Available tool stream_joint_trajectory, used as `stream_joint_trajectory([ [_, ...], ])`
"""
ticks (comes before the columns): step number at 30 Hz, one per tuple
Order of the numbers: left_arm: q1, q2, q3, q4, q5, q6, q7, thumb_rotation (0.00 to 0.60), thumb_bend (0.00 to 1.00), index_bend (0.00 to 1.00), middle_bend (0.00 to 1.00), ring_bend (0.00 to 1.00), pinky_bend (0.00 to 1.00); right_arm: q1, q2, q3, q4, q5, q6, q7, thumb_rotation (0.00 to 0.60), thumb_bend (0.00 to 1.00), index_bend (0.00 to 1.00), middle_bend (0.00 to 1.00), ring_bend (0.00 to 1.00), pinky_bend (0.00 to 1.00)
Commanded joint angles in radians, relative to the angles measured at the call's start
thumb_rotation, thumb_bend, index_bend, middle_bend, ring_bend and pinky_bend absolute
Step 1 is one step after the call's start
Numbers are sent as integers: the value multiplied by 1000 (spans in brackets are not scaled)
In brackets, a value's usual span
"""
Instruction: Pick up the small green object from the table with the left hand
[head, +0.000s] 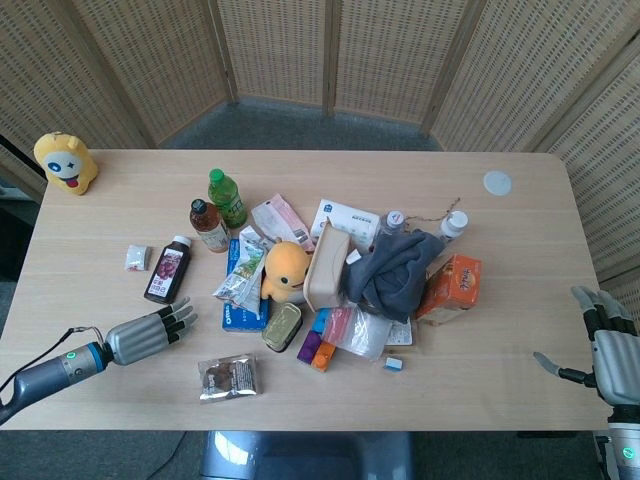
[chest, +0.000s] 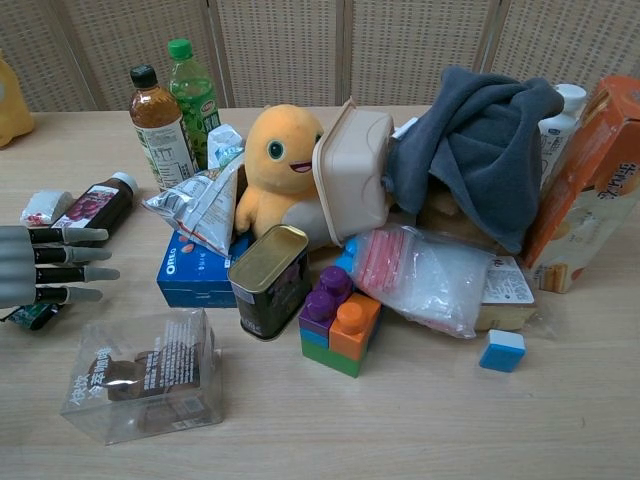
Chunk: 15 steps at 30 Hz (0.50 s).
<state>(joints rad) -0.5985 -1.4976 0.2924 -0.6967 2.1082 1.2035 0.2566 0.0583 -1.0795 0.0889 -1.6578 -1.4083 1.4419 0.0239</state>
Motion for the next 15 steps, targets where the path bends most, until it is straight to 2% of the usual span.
stream_joint_trajectory([
  [1, 3, -28, 8, 34, -2, 20, 0, 600, 59, 328, 0, 0, 0, 0, 0, 0, 1, 0, 0, -2, 408, 0, 0, 0, 0, 0],
  [4, 6, -55, 15, 73, 2, 38, 12, 600, 58, 427, 0, 0, 0, 0, 0, 0, 1, 0, 1, -2, 406, 0, 0, 0, 0, 0],
  [15, 27, -151, 27, 220, -15, 120, -17, 600, 71, 676, 0, 0, 0, 0, 2, 1, 4, 2, 0, 6, 406, 0, 0, 0, 0, 0],
])
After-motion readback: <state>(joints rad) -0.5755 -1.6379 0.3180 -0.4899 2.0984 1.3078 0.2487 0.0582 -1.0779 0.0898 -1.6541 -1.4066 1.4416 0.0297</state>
